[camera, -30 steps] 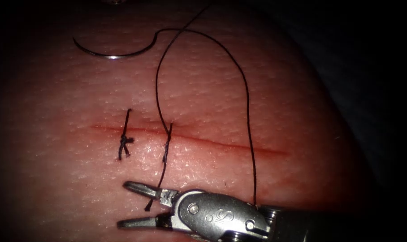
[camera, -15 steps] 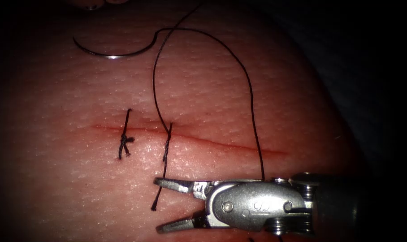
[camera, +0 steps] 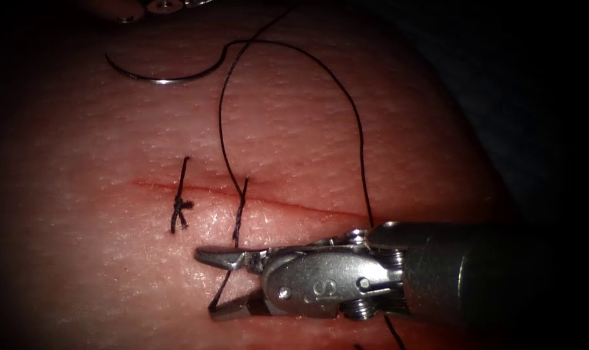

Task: Wound Closure
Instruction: Tension the knot by pulling down with the right and up with the left driver

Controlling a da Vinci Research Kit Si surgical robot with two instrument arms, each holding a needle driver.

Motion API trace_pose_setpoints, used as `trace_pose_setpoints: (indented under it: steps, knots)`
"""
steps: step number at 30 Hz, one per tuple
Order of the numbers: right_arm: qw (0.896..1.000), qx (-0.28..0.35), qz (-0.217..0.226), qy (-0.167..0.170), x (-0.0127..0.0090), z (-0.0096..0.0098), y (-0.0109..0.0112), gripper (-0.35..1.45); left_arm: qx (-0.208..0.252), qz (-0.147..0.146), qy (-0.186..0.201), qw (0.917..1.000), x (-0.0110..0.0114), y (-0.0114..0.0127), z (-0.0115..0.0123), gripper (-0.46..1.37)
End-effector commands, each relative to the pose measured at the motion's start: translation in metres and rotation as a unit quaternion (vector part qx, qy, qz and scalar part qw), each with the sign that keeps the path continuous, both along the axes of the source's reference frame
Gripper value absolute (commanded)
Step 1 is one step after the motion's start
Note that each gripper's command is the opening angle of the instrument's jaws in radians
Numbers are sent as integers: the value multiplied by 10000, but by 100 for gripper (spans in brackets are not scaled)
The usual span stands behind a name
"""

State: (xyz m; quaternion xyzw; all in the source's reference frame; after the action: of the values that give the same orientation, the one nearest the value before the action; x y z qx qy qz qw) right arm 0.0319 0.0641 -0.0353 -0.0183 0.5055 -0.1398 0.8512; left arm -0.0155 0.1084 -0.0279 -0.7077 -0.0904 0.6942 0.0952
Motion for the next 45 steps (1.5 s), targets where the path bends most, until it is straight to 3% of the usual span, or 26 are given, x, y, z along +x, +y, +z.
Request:
trace_pose_setpoints:
  steps: [1,6,8,10,11,13,14,22,25,27,28,30,31,32,34,35,38,41,43,44,45]
  knots:
    - [9999,-108,-58,-94,1,0,1,115,-1,30,-14,10000,0,1,0,-35]
    - [9994,-176,-131,-257,-1,3,0,109,-3,32,-13,10000,1,0,0,-35]
    - [9988,-145,-246,-405,0,4,-3,91,-4,32,-12,10000,0,-1,0,-35]
    - [9981,-85,-394,-474,0,6,-6,58,-4,35,-14,10000,1,-2,-1,-35]
    - [9980,-77,-412,-474,0,6,-7,52,-4,36,-14,10000,1,-2,-1,-35]
    - [9973,-26,-549,-494,-1,8,-12,-21,-4,40,-17,10000,1,-3,-2,-35]
    - [9970,-29,-568,-516,-1,10,-14,-35,-4,42,-18,10000,1,-3,-2,-35]
    - [9947,623,-150,-806,0,10,-19,-35,-7,50,-27,10000,2,-2,-1,-35]
    - [9870,1242,327,-966,0,8,-22,-35,-9,43,-19,10000,3,2,2,-35]
    - [9746,1853,870,-914,-1,6,-23,-35,-10,7,31,10000,4,5,4,-35]
    - [9579,2402,1335,-830,-2,5,-23,-35,-40,-26,52,10000,5,8,6,-35]
    - [9123,3436,2154,-573,-4,1,-22,-35,-41,-64,77,9999,6,14,10,-35]
    - [8969,3713,2355,-479,-5,0,-22,-35,-69,-80,102,9999,7,16,11,-35]
    - [8681,4179,2658,-333,-7,-5,-20,-35,-98,-138,136,9998,8,20,13,-35]
    - [8436,4527,2878,-232,-7,-11,-20,-35,-119,-193,190,9996,10,27,16,-35]
    - [8139,4925,3081,-131,-7,-17,-19,-35,-164,-247,219,9993,12,34,18,-35]
    - [7600,5571,3346,75,-7,-26,-18,-35,-212,-394,242,9987,16,52,20,-35]
    - [7392,5822,3385,63,-7,-27,-20,-35,-238,-471,262,9983,17,66,23,-35]
    - [7118,6131,3424,129,-7,-27,-24,-35,-282,-500,297,9979,16,74,25,-35]
    - [6863,6403,3447,134,-8,-26,-29,-35,-302,-524,322,9977,15,80,27,-35]
    - [6800,6459,3466,139,-8,-27,-30,-35,-301,-540,316,9976,15,81,27,-35]
